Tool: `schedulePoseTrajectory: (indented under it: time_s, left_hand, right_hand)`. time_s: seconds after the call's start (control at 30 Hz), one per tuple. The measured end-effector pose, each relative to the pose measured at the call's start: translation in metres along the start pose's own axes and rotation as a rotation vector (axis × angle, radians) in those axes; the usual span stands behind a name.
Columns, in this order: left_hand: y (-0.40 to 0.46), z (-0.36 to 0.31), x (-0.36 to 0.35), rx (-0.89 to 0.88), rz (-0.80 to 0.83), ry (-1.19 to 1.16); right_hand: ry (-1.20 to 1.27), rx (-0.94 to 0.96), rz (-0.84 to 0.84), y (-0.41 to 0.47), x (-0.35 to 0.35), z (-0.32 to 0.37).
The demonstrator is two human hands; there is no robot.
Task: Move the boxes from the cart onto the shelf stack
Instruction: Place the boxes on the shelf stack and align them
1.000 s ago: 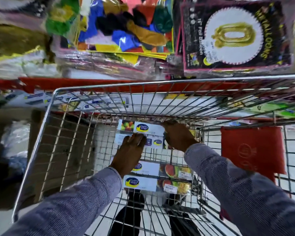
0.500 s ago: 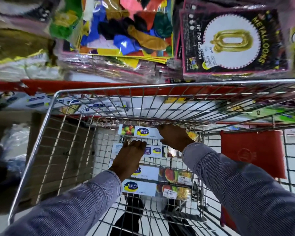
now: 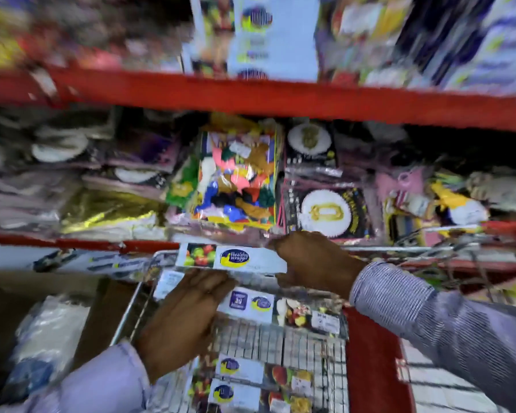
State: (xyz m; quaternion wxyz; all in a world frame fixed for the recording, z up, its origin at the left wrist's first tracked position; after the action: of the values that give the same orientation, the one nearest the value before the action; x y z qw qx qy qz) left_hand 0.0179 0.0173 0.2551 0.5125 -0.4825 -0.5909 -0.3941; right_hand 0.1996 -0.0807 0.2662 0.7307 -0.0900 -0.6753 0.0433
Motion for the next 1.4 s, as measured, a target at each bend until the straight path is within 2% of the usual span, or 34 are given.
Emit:
schedulePoseTrajectory:
  time_s: [0.17, 0.27, 0.37, 0.53, 0.77, 1.0, 1.2, 1.4]
  left_hand:
    - [0.004, -0.009, 0.114, 0.004, -0.151, -0.046]
    - [0.014, -0.019, 0.185, -0.028, -0.315, -0.083]
    - [0.029, -0.026, 0.241, -0.045, -0.354, -0.152]
    - [0.066, -0.017, 0.293, -0.045, -0.388, -0.228]
    - [0.124, -0.009, 0.313, 0.015, -0.364, -0.267]
    - [0.156, -0.006, 0.306, 0.022, -0.305, -0.271]
    - [0.17, 0.011, 0.293, 0.061, -0.281, -0.289]
    - [0.179, 0.019, 0.285, 0.065, -0.254, -0.292]
  right_hand:
    - [-0.088, -0.004, -0.098, -0.028, 0.157, 0.005]
    - [-0.141, -0.04, -0.168, -0.047, 0.24, 0.004]
    - [-0.18, -0.084, -0.243, -0.057, 0.299, -0.005]
    - [-0.174, -0.145, -0.308, -0.053, 0.351, -0.033]
    - [-0.151, -0.22, -0.308, -0.014, 0.366, -0.079]
    - [-0.059, -0.315, -0.249, 0.034, 0.334, -0.112]
    - [-0.071, -0.338, -0.229, 0.054, 0.312, -0.126]
    - [-0.039, -0.348, -0.274, 0.058, 0.307, -0.133]
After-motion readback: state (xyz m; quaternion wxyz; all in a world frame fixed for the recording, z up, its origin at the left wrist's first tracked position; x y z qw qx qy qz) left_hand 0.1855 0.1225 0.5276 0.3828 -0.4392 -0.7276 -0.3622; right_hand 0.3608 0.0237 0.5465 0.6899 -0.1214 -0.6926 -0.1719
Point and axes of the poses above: each hand's wrist, its own y-axis towards the middle knuckle, its own x-axis out of the back of the hand, z = x × y, the point moved 4 cm from there along y, towards the middle knuckle, and after that the axes turned 9 degrees about x, right-handed, at the moved point
